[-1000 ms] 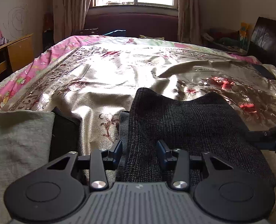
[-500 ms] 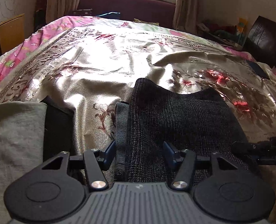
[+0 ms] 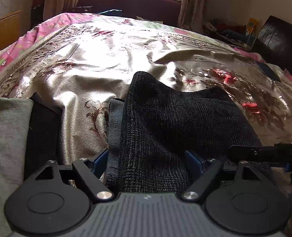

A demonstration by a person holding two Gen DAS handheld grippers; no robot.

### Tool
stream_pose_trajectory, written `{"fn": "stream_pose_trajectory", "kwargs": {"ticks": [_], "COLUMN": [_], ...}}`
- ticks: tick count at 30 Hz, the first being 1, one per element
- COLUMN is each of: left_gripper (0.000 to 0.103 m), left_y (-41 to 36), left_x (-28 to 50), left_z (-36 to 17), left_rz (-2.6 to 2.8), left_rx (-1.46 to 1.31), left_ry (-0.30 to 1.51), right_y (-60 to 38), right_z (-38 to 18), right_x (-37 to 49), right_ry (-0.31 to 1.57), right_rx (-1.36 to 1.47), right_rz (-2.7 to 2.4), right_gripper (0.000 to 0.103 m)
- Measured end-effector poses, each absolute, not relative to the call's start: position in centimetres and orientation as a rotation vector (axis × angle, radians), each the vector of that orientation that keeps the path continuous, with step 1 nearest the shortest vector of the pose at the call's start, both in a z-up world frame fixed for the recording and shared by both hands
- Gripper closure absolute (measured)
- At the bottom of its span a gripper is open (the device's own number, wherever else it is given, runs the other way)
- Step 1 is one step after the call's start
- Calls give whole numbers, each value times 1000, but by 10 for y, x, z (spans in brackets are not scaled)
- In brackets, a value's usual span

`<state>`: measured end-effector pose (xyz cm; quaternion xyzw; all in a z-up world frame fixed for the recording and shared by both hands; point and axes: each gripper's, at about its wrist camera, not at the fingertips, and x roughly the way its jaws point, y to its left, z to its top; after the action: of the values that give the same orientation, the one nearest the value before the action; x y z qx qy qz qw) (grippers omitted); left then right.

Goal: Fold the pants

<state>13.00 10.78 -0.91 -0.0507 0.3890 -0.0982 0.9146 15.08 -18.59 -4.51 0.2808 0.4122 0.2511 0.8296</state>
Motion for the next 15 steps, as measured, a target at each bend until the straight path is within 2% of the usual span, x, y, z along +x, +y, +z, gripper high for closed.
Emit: {"fn": "stream_pose_trajectory", "kwargs": {"ticks": [5,15], "left_gripper": [15,15], "left_y": [105,79], "left_x": [121,109], "left_z": [-8,-8], "left_rz": [-195,-200], "left_rx": [-155,-128], "left_ry": [816,842], "right_y": [-191,-200], "right_z": [-39,-26], "right_x": [143,124], "right_ry": [872,874], "right_rx": [565,480], "right_rz": [518,442], "right_gripper": [64,64]}}
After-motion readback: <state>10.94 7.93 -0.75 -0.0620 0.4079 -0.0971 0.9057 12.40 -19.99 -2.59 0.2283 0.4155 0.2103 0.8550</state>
